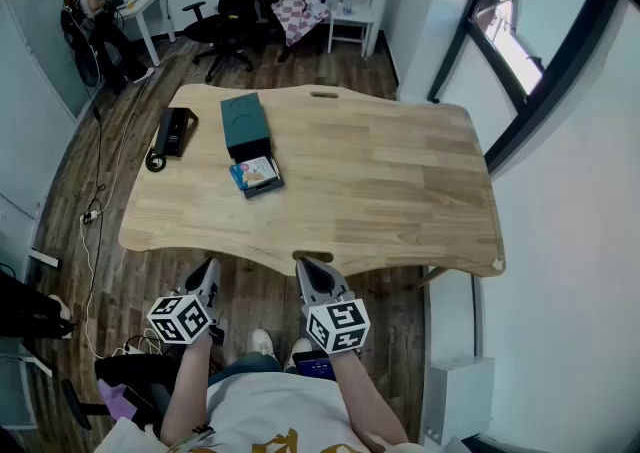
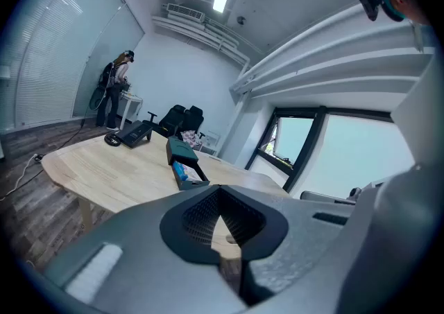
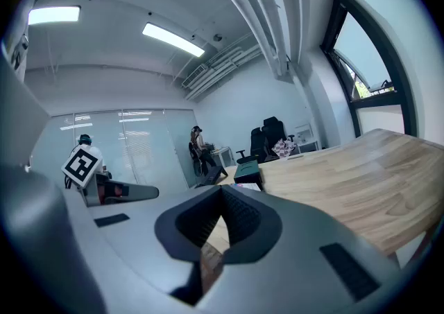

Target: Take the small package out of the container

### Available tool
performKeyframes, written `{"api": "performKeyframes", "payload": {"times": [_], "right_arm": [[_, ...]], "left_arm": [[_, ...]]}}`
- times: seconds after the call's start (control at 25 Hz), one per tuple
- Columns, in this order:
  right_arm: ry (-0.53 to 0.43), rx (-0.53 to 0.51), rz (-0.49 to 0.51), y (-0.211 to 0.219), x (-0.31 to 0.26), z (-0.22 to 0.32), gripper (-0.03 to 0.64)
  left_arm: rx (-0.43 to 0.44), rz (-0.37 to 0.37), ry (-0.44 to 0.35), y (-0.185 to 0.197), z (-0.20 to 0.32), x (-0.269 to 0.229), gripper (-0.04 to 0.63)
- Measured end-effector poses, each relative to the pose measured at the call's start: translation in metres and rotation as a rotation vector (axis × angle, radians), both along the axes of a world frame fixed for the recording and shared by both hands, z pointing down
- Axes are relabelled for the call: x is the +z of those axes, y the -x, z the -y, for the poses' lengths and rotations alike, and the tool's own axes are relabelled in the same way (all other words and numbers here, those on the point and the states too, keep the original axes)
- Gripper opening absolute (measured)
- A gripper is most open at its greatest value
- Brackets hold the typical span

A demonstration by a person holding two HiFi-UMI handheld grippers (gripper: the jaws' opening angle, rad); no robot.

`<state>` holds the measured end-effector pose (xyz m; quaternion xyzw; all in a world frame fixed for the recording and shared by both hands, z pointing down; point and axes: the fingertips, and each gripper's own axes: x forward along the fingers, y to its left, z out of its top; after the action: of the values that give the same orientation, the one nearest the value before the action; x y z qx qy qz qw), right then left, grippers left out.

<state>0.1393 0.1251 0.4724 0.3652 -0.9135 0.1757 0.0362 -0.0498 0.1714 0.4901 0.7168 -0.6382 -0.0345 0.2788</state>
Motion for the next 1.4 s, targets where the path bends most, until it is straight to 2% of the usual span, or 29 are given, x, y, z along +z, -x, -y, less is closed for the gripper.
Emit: {"api": "performKeyframes", "payload": {"times": [0.36,0.6,0.84,0.96,1.04,1.12,1.32,1.4], "right_arm": [[-0.003,-0.008,-0.002,-0.004,0.0,-0.004,0.005],[-0.126,-0.135,0.03,0.006,-0.016,-0.018,0.005],[-0.143,-0.183,-0.009,0.013,-0.018,-0.016,0.005],[-0.173,-0.187,-0.086,0.017,-0.011,-0.007,0.005],[-0.155,-0.174,-0.148,0.019,0.001,0.005,0.005],[-0.099,-0.152,-0.163,0.02,0.012,0.02,0.005],[-0.006,-0.09,-0.031,0.029,0.015,0.066,0.005],[0.005,-0.078,-0.077,0.037,0.022,0.086,0.005]], "left_arm": [[0.006,0.042,0.02,0.001,0.002,-0.002,0.003],[0.044,0.2,0.02,-0.009,0.008,-0.003,0.003],[0.036,0.197,-0.04,-0.008,0.02,-0.013,0.003],[0.029,0.188,-0.047,-0.002,0.028,-0.011,0.003],[0.026,0.195,-0.041,0.003,0.036,-0.007,0.003],[0.026,0.195,-0.041,0.009,0.047,-0.004,0.003],[0.047,0.167,-0.08,0.026,0.099,0.001,0.003],[0.069,0.154,-0.091,0.032,0.126,0.002,0.003]]}}
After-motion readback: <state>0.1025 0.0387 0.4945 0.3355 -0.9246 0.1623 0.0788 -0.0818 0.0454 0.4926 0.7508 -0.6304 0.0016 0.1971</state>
